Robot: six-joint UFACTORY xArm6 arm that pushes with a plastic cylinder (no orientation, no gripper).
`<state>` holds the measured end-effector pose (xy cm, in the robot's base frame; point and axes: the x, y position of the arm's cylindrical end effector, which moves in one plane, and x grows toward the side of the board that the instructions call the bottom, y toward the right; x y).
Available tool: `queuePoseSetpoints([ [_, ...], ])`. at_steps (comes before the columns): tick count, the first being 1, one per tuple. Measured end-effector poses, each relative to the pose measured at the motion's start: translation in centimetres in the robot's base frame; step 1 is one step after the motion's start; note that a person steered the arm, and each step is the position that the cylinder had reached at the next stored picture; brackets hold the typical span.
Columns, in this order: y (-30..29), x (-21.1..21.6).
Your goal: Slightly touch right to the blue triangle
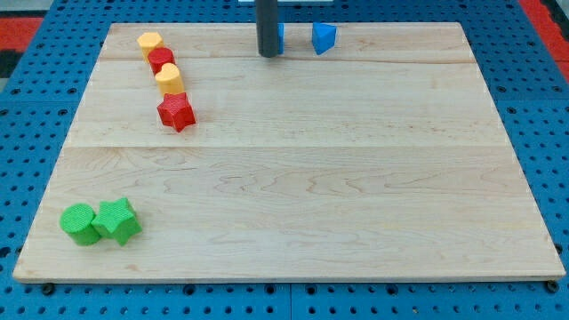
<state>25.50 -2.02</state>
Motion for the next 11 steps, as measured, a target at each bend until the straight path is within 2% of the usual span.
queuePoseSetpoints([
  [3,-2.9,0.6],
  [4,4.0,2.9],
  [5,12.1,3.4],
  [6,23.6,0.5],
  [7,25.9,-4.1],
  [8,22.6,-4.3],
  [10,12.2,-3.9],
  [11,9.7,-3.6],
])
